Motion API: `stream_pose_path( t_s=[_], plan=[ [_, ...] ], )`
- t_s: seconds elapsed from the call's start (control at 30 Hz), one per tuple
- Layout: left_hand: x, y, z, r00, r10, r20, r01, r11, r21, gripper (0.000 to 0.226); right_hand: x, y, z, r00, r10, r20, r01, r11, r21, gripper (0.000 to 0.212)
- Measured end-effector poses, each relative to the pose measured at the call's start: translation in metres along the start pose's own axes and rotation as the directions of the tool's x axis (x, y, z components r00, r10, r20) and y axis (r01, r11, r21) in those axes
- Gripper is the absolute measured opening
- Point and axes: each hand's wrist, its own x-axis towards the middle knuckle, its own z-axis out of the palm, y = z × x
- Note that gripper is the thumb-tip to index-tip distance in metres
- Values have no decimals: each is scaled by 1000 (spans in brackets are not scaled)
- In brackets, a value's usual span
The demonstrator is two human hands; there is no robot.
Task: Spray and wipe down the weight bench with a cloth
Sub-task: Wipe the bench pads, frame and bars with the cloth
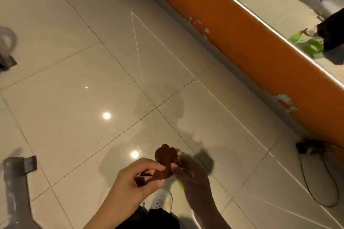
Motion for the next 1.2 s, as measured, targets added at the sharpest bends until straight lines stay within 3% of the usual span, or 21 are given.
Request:
stream_pose_path(
  t_s=[0.1,0.17,0.27,0.33,0.43,0.57,0.63,0.77,0.87,0.97,1.1,1.2],
  plan=[
    [-38,47,4,999,45,-23,-47,997,-68,30,-41,-66,-23,985,-172,-10,170,981,-92,17],
    [-58,72,4,999,18,-37,-22,991,-133,35,-66,-103,-36,961,-272,55,277,952,-134,5],
    [-82,101,-1,999,-38,14,40,975,-220,40,-105,-148,-52,884,-416,212,454,872,-182,23],
    [-89,117,-8,998,25,60,-19,995,-95,42,-124,-175,-60,815,-472,336,564,778,-277,27],
    [-90,144,-14,955,225,192,-262,945,195,47,-143,-207,-65,739,-511,440,661,677,-324,29],
    [-85,188,-19,886,330,325,-387,913,129,37,-159,-250,-78,680,-583,445,724,627,-285,14],
    [-84,203,-28,884,355,305,-403,909,109,26,-162,-268,-90,640,-642,423,768,561,-310,13],
    [-94,221,-47,926,336,171,-357,927,112,40,-158,-286,-106,715,-580,390,699,581,-418,13],
    [-108,227,-62,926,351,140,-377,830,411,37,-149,-295,-101,785,-381,488,614,587,-528,17],
    [-127,223,-79,938,335,87,-321,749,580,28,-142,-295,-87,751,-257,608,647,469,-601,16],
    [-164,207,-105,950,314,9,-239,704,669,23,-135,-289,-67,733,-259,629,672,421,-610,14],
    [-196,183,-122,964,257,-70,-130,684,717,19,-139,-282,-50,705,-341,621,706,419,-571,13]
  ],
)
